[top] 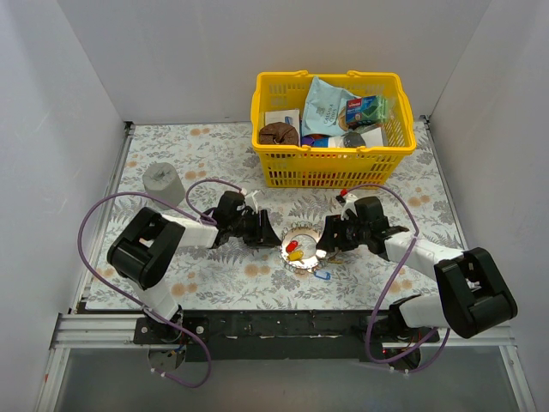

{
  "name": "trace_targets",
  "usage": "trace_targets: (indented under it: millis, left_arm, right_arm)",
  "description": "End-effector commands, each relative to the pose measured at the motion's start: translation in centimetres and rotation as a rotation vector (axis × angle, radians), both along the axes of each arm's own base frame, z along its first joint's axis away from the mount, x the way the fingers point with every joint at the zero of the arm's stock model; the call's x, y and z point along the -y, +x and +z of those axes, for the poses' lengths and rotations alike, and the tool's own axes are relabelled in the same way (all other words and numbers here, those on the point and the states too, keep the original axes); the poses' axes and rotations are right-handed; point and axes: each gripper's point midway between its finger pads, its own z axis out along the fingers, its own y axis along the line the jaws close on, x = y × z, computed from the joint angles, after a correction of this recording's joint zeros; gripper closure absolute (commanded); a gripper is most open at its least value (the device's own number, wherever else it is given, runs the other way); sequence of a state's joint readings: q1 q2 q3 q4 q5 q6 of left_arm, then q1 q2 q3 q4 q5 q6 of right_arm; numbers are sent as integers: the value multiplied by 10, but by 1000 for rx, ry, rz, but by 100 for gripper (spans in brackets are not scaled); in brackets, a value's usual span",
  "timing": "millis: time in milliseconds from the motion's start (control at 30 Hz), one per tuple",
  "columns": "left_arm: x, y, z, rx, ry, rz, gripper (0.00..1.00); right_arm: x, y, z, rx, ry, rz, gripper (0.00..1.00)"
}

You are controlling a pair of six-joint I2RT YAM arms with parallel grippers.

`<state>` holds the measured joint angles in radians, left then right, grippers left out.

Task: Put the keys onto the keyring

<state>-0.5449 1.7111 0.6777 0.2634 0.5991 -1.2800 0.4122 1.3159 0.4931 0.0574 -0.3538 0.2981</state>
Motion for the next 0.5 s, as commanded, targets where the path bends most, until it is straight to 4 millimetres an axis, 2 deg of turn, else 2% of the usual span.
trace_targets:
  millis: [0, 167, 467]
  left_arm:
    - [-1, -5, 1, 7, -3, -10, 66]
    - [0, -4, 1, 9, -6, -15, 71]
    - [0, -4, 3, 20, -10, -15, 70]
  right_arm:
    - [-1, 6, 5, 25, 28, -23, 31]
    - [-4, -2, -2, -17, 37, 1, 31]
    - [-5, -18, -6, -47, 60, 32, 32]
